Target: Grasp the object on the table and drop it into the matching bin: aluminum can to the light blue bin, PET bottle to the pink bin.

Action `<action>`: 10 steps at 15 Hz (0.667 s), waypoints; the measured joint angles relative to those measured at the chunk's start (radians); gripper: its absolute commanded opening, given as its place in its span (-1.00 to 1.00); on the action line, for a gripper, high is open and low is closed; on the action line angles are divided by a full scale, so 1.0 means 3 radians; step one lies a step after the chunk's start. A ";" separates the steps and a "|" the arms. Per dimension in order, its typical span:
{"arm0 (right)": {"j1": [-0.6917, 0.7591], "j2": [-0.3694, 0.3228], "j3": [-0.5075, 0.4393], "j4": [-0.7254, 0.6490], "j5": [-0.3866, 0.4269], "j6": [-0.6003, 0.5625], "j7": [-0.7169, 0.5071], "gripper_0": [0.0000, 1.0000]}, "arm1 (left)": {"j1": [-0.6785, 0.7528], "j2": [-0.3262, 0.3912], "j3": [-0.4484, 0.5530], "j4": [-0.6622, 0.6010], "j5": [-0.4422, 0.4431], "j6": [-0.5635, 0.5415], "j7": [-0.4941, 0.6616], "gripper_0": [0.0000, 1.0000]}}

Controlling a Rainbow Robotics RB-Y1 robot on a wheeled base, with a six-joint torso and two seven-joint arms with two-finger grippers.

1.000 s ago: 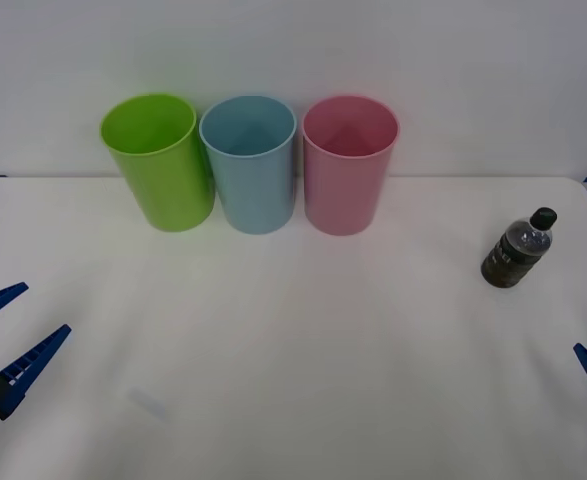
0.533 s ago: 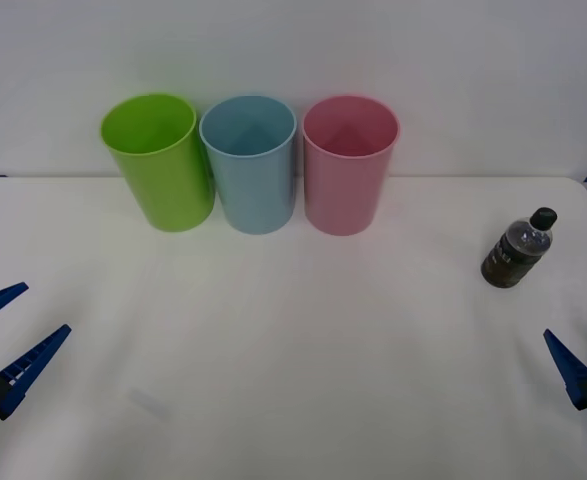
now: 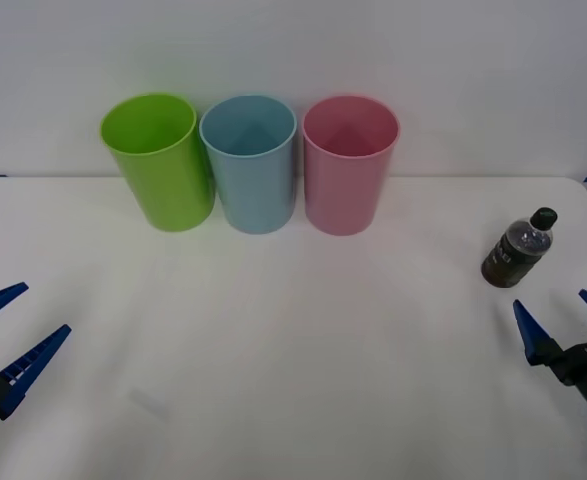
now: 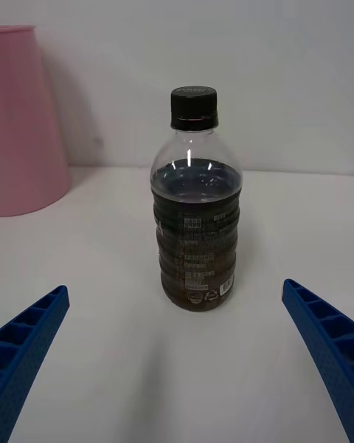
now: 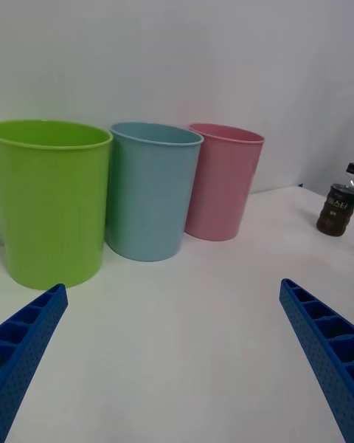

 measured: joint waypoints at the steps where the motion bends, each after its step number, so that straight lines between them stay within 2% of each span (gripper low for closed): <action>1: -0.0102 0.0008 0.0011 0.0116 0.0002 -0.0004 0.0012 1.00 | 0.0000 0.0000 0.0000 0.0000 0.0000 0.0000 0.0000 1.00; 6: -0.0491 0.0070 0.0041 0.0518 0.0005 0.0056 0.0091 1.00 | 0.0000 0.0000 0.0000 0.0000 0.0000 0.0000 0.0000 1.00; 10: -0.0631 0.0118 0.0105 0.0552 0.0004 0.0333 0.0144 1.00 | 0.0000 0.0000 0.0000 0.0000 0.0000 0.0000 0.0000 1.00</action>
